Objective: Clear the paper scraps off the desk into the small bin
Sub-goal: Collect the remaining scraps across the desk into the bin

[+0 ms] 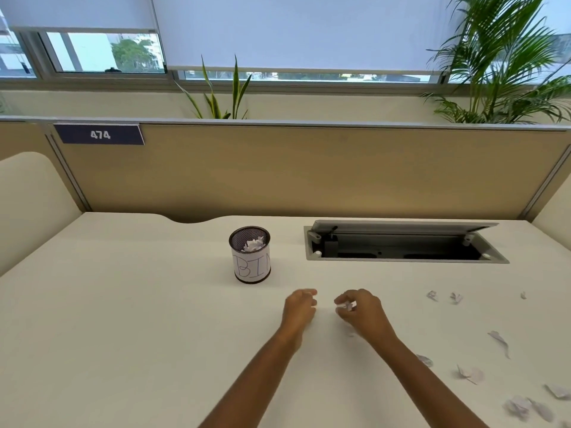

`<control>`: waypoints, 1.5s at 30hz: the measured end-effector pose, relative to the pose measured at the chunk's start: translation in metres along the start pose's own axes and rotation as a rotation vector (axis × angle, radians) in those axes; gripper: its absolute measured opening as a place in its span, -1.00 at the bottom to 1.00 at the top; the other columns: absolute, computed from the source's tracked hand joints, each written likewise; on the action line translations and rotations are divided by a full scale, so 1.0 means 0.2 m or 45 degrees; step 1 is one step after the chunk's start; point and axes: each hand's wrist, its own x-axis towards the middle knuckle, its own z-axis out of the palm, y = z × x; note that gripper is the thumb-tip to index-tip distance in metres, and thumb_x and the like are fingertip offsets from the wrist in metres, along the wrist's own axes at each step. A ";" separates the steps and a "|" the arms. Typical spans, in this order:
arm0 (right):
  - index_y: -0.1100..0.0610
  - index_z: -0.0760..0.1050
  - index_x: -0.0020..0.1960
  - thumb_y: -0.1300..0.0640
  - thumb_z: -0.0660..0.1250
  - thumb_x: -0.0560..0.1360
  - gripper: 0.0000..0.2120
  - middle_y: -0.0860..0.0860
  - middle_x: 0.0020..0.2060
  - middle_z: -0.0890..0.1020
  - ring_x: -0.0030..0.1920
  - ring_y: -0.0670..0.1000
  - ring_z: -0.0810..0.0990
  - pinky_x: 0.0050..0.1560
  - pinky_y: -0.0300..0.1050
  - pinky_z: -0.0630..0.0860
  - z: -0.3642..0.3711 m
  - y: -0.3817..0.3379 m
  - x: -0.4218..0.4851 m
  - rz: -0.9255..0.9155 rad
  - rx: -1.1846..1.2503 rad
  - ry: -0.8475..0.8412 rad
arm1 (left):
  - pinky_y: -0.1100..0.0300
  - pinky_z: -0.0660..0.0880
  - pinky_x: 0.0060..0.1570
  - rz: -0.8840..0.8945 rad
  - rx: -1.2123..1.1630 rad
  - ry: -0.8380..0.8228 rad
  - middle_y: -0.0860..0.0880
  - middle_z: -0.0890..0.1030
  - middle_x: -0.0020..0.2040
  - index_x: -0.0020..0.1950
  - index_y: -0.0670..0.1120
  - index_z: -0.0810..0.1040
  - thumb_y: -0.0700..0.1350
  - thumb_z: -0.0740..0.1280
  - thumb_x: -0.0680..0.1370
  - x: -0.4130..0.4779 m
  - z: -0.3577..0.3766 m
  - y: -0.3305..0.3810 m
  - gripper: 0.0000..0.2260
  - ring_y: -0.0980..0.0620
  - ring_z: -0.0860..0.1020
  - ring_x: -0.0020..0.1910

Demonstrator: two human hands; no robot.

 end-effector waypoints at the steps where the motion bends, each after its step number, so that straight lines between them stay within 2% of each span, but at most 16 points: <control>1: 0.24 0.59 0.00 0.31 0.34 0.43 -0.84 0.20 0.02 0.61 -0.09 0.07 0.59 -0.13 -0.27 0.44 -0.01 -0.03 -0.01 -0.028 0.067 0.024 | 0.25 0.44 -0.18 -0.105 -0.097 -0.063 -0.14 0.50 0.01 0.21 -0.19 0.49 -0.16 0.07 0.65 -0.02 0.01 -0.01 -0.74 0.00 0.48 -0.11; 3: 0.20 0.59 0.00 0.29 0.34 0.44 -0.85 0.17 0.03 0.62 -0.13 0.00 0.57 -0.25 -0.38 0.42 0.00 -0.10 -0.03 -0.096 0.130 0.024 | 0.10 0.49 0.00 -0.271 -0.391 -0.182 -0.17 0.57 -0.02 0.10 -0.18 0.50 -0.04 0.03 0.67 -0.04 0.01 -0.01 -0.69 -0.08 0.54 -0.08; 5: 0.16 0.59 0.03 0.25 0.34 0.45 -0.84 0.14 0.06 0.60 -0.07 0.02 0.60 -0.24 -0.42 0.42 0.02 -0.16 -0.05 -0.150 0.093 -0.043 | 0.03 0.52 0.01 -0.400 -0.752 -0.235 -0.19 0.66 -0.23 -0.08 -0.21 0.51 -0.01 0.03 0.67 -0.05 0.00 0.01 -0.62 -0.11 0.61 -0.22; 8: 0.11 0.56 0.10 0.19 0.33 0.47 -0.79 0.12 0.11 0.55 0.04 0.04 0.57 -0.05 -0.26 0.49 0.03 -0.24 -0.06 -0.261 -0.059 -0.118 | 0.28 0.56 -0.56 -0.490 -0.972 -0.267 -0.19 0.62 -0.54 -0.19 -0.24 0.47 -0.04 0.05 0.65 -0.06 -0.02 0.05 -0.62 -0.07 0.60 -0.59; 11: 0.10 0.52 0.15 0.17 0.31 0.49 -0.76 0.08 0.19 0.50 0.12 0.01 0.53 0.05 -0.26 0.46 0.02 -0.26 -0.07 -0.351 -0.022 -0.038 | 0.34 0.47 -0.70 -0.497 -1.061 -0.283 -0.22 0.58 -0.43 -0.17 -0.27 0.45 -0.15 0.08 0.62 -0.06 -0.06 0.12 -0.72 -0.07 0.58 -0.51; 14: 0.12 0.54 0.12 0.20 0.32 0.49 -0.79 0.10 0.19 0.50 0.16 0.00 0.49 0.02 -0.24 0.49 0.00 -0.22 -0.08 -0.426 0.190 0.146 | 0.15 0.62 -0.37 -0.428 -1.130 -0.201 -0.25 0.48 -0.21 -0.12 -0.29 0.44 -0.17 0.06 0.62 -0.03 -0.12 0.21 -0.74 -0.12 0.48 -0.24; 20: 0.11 0.52 0.10 0.21 0.28 0.52 -0.83 0.05 0.11 0.50 0.22 0.03 0.46 0.19 -0.14 0.42 0.10 0.01 -0.13 -0.223 0.216 0.156 | 0.03 0.37 0.33 -0.150 -1.153 0.045 -0.18 0.39 -0.24 -0.28 -0.24 0.35 -0.15 0.04 0.64 0.05 -0.29 0.53 -0.67 -0.07 0.40 -0.27; 22: 0.09 0.49 0.15 0.17 0.25 0.54 -0.80 0.06 0.20 0.46 0.29 0.03 0.38 0.25 -0.21 0.30 0.16 0.10 -0.17 -0.155 0.133 0.109 | 0.06 0.41 0.27 -0.089 -1.132 0.118 -0.17 0.40 -0.19 -0.21 -0.25 0.38 -0.14 0.04 0.64 0.08 -0.35 0.61 -0.69 -0.08 0.43 -0.21; 25: 0.06 0.38 0.30 0.10 0.16 0.58 -0.69 0.05 0.40 0.31 0.45 0.01 0.17 0.41 -0.19 0.15 0.25 0.17 -0.22 -0.188 -0.106 0.056 | -0.07 0.26 0.43 -0.075 -1.087 0.181 -0.20 0.42 0.11 0.29 -0.26 0.32 -0.07 0.08 0.63 0.11 -0.40 0.69 -0.68 -0.18 0.46 0.16; 30: 0.03 0.33 0.35 0.08 0.11 0.59 -0.66 -0.01 0.43 0.28 0.48 -0.05 0.11 0.42 -0.19 0.17 0.28 0.17 -0.23 -0.239 -0.212 0.095 | -0.14 0.14 0.46 -0.155 -1.021 0.270 -0.19 0.19 0.48 0.51 -0.18 0.09 0.03 0.14 0.59 0.12 -0.40 0.73 -0.44 -0.20 0.17 0.49; 32: 0.03 0.34 0.34 0.08 0.12 0.58 -0.67 -0.02 0.42 0.30 0.47 -0.05 0.13 0.41 -0.21 0.18 0.28 0.17 -0.24 -0.251 -0.222 0.111 | -0.09 0.23 0.42 -0.149 -1.015 0.228 -0.21 0.26 0.45 0.49 -0.19 0.14 0.04 0.15 0.58 0.11 -0.39 0.70 -0.45 -0.19 0.28 0.43; 34: 0.05 0.37 0.33 0.10 0.13 0.58 -0.68 0.00 0.41 0.33 0.46 -0.04 0.16 0.40 -0.19 0.20 0.28 0.17 -0.24 -0.256 -0.210 0.123 | 0.09 0.51 0.12 -0.071 -0.944 0.199 -0.19 0.49 0.11 0.29 -0.19 0.36 0.02 0.16 0.59 0.09 -0.36 0.66 -0.63 -0.12 0.52 0.06; 36: 0.09 0.41 0.30 0.14 0.15 0.57 -0.69 0.04 0.38 0.38 0.44 -0.01 0.22 0.38 -0.14 0.26 0.28 0.15 -0.25 -0.256 -0.203 0.149 | 0.31 0.47 -0.36 -0.012 -0.781 0.280 -0.09 0.48 -0.17 -0.04 -0.12 0.43 -0.04 0.17 0.59 0.05 -0.31 0.59 -0.84 0.03 0.47 -0.27; 37: 0.12 0.43 0.29 0.17 0.16 0.57 -0.70 0.06 0.36 0.40 0.43 0.01 0.26 0.37 -0.11 0.30 0.27 0.15 -0.26 -0.255 -0.196 0.161 | 0.33 0.47 -0.37 0.042 -0.668 0.328 -0.10 0.51 -0.14 -0.06 -0.11 0.45 -0.10 0.17 0.60 0.04 -0.28 0.53 -0.87 0.04 0.48 -0.26; 40: 0.13 0.40 0.31 0.19 0.12 0.58 -0.68 0.07 0.38 0.38 0.42 0.00 0.27 0.38 -0.13 0.29 0.25 0.14 -0.29 -0.267 -0.220 0.120 | 0.16 0.39 0.23 0.366 -0.209 0.409 -0.21 0.49 0.30 0.27 -0.24 0.46 -0.32 0.15 0.59 -0.02 -0.14 0.30 -0.73 -0.13 0.46 0.29; 45: 0.06 0.39 0.29 0.19 0.09 0.57 -0.69 -0.03 0.32 0.42 0.35 -0.07 0.33 0.21 -0.22 0.40 0.14 0.19 -0.35 -0.268 -0.297 0.050 | 0.13 0.31 0.40 0.578 0.439 0.224 -0.14 0.44 0.35 0.31 -0.19 0.46 -0.37 0.19 0.55 -0.14 0.09 -0.04 -0.66 -0.07 0.41 0.36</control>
